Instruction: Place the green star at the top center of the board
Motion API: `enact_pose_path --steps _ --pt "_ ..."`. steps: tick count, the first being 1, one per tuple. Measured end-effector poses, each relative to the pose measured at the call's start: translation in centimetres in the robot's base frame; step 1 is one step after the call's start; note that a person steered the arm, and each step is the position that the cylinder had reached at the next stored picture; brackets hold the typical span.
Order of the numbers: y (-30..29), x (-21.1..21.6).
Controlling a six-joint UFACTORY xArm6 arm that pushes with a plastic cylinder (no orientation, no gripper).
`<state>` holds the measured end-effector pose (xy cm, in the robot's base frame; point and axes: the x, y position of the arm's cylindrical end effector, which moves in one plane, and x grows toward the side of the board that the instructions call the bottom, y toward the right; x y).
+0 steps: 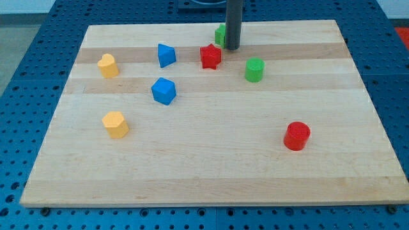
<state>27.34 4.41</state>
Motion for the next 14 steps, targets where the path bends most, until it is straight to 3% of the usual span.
enact_pose_path --steps 3,8,11,14 --pt "7.3 -0.4" --pt "-5.2 -2.1" --pt "-4.6 -2.8" --pt "0.9 -2.9"
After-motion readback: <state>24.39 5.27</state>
